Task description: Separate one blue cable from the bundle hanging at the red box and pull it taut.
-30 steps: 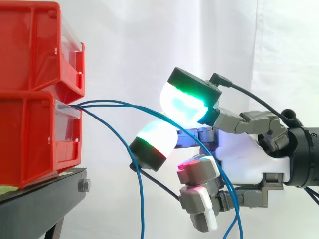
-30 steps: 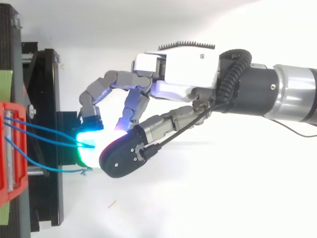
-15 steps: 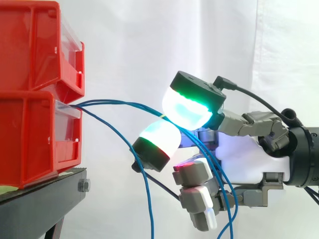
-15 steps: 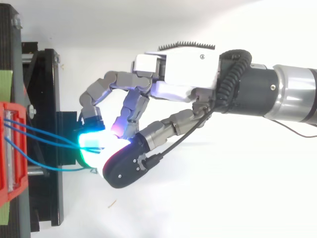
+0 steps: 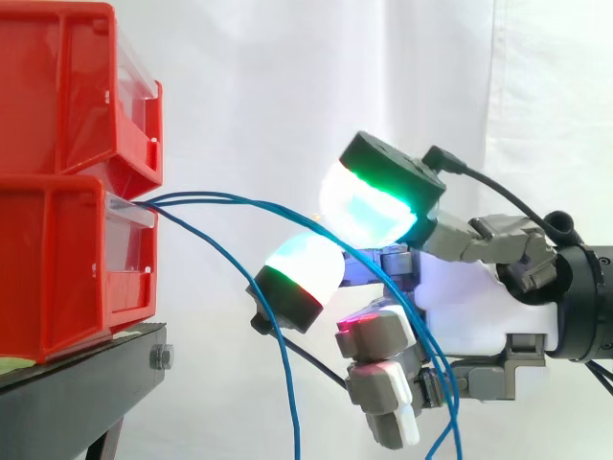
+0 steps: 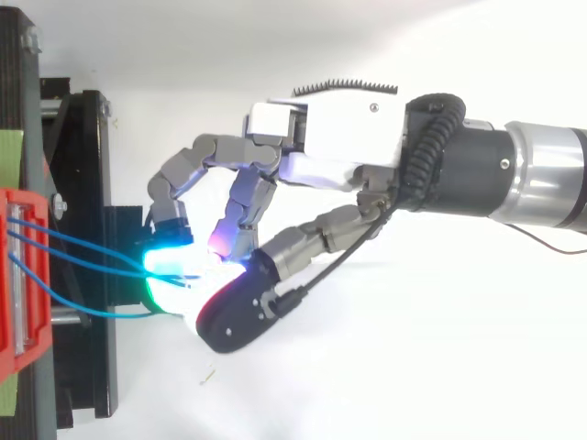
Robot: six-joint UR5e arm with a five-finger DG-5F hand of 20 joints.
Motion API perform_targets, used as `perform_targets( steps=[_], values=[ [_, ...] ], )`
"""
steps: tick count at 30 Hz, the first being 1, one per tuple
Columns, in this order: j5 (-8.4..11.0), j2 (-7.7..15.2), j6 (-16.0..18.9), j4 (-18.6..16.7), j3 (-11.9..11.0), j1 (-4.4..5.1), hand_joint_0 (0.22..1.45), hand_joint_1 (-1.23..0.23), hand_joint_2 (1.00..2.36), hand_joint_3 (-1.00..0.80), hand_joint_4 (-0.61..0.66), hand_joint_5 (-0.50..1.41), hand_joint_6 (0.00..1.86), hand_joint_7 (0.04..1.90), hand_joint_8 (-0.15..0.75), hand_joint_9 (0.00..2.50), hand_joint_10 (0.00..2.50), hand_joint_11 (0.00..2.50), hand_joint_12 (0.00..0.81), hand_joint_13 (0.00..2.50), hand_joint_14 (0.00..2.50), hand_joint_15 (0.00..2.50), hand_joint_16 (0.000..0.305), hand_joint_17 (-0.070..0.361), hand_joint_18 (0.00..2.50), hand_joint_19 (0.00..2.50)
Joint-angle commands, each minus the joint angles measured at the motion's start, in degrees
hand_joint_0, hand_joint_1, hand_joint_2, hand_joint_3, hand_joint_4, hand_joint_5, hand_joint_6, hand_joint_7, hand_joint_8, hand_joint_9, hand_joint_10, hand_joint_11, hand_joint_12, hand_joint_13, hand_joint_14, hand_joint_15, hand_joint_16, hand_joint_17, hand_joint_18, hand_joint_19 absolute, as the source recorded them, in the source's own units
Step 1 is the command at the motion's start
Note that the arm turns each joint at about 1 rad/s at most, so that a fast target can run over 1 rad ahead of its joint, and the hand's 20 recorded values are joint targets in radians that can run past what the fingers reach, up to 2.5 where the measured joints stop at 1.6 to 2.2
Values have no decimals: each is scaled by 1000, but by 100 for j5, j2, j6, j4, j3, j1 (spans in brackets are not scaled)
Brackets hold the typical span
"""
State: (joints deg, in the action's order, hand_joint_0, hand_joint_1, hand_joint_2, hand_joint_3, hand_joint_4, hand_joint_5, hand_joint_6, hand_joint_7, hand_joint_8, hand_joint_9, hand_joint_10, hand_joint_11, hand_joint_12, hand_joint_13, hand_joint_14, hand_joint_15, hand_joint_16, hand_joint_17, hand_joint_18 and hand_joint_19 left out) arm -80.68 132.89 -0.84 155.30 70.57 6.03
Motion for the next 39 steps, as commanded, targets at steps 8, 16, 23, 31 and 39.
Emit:
perform_targets(
  steps=[8, 16, 23, 31, 39],
  values=[
    [9, 0, -3, -26, 0, 21, 608, -670, 1009, -342, 33, -100, 885, 1163, 364, 1308, 16, 1075, 390, 1243, 24, 756, 44, 98, 1095, 761],
    [18, 0, -3, -26, 0, 39, 655, -880, 1012, -237, 2, -132, 924, 1098, 359, 1200, 15, 1117, 388, 1200, 25, 751, 45, 102, 1102, 734],
    [26, 0, -3, -26, 9, 47, 759, -896, 1000, -500, -149, -151, 932, 1096, 322, 1163, 15, 1110, 362, 1167, 25, 742, 42, 95, 1063, 700],
    [26, 0, -3, -35, 9, 47, 762, -952, 1000, -500, -182, -150, 935, 1169, 303, 1176, 15, 1109, 354, 1171, 27, 751, 40, 91, 1058, 688],
    [26, 0, -3, -35, 9, 56, 713, -998, 1000, -500, -244, -125, 919, 1261, 286, 1233, 18, 1094, 344, 1191, 25, 758, 38, 86, 1051, 698]
  ],
)
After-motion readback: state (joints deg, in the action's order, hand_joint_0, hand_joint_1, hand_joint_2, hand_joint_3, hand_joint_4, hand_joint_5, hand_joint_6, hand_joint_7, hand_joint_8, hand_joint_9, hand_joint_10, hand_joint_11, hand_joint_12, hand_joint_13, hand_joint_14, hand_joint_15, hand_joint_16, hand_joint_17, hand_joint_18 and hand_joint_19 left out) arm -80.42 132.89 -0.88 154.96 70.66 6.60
